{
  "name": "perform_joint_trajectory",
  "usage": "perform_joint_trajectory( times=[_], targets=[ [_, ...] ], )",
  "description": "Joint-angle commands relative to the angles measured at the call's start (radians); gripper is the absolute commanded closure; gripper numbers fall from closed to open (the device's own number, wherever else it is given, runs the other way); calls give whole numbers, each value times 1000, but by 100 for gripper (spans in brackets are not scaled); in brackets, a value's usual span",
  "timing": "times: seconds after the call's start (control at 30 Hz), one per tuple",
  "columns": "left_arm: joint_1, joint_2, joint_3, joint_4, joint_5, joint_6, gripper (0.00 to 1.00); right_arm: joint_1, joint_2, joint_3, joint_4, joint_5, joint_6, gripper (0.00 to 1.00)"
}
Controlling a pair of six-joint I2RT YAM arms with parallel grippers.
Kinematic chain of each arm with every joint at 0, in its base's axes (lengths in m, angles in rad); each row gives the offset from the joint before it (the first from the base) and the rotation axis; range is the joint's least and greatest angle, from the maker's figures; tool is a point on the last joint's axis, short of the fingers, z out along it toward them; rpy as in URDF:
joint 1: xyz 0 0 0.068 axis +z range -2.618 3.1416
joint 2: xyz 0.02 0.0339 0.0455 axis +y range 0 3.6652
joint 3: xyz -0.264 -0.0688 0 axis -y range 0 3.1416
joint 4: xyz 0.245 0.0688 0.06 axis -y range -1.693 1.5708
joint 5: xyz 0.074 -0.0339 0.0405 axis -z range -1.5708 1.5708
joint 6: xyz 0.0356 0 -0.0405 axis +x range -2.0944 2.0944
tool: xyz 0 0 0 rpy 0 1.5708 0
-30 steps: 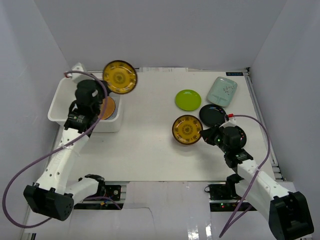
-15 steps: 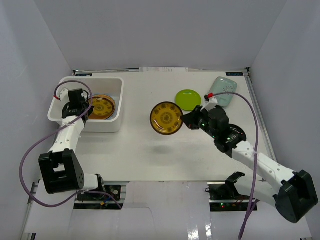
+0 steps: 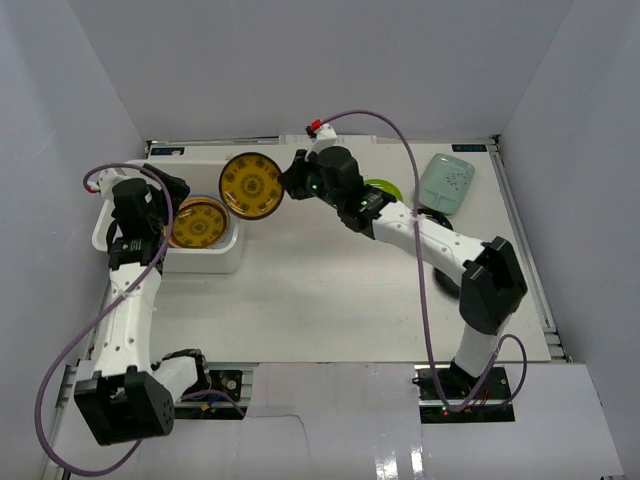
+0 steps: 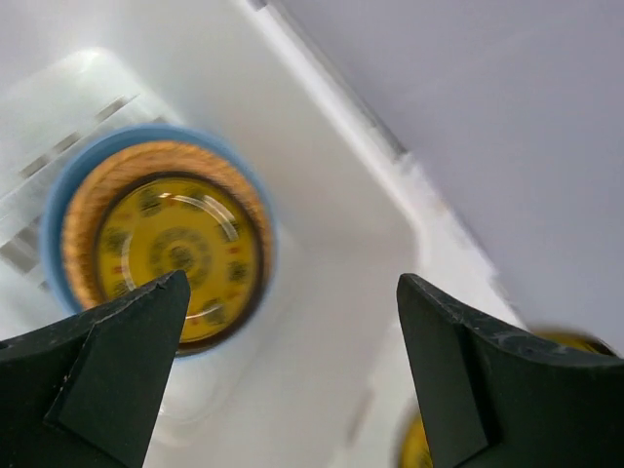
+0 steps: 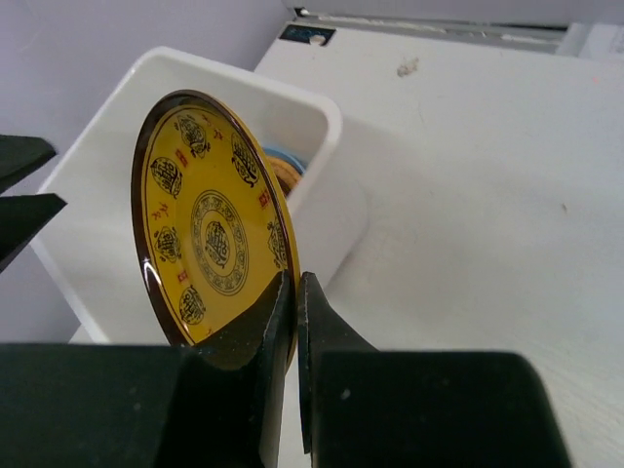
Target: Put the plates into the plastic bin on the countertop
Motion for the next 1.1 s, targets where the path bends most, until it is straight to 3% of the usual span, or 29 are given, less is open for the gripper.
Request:
perform_joint_trajectory(
  times=[0.0,0.2,0.43,0.53,0.57,0.67,0.73,0.83,0.9,0.97,1.03,1.07],
  targets=[
    [4,-118,76,64,170,0,2,41,99,210,-1,23,-46,92],
    [-25,-114,196,78,485,-19,2,121,369,542,-62,48,-98,92],
    [-47,-97,308,43,600,36,2,184,670,868,-90,69,-165,92],
    [-52,-95,329,26,595,47,2,186,638,819,-49,54,-148,56],
    [-52,-97,329,26,598,38,2,184,618,796,-33,48,-148,35],
    [-52,-94,308,46,613,6,2,180,505,755,-34,57,-184,26],
    [-52,-83,294,58,635,-17,2,173,431,701,-36,71,-195,26],
    [-52,-63,263,98,694,-65,2,144,232,478,-19,109,-203,34],
    [-74,-33,236,130,744,-108,2,100,46,214,11,169,-195,47],
    [-207,9,219,156,687,-117,2,19,-87,-95,57,200,-171,60],
    [-380,62,230,160,615,-86,2,-128,-279,-280,65,192,-82,69],
    [-427,96,236,158,580,-80,2,-185,-337,-370,65,175,-47,78]
  ],
)
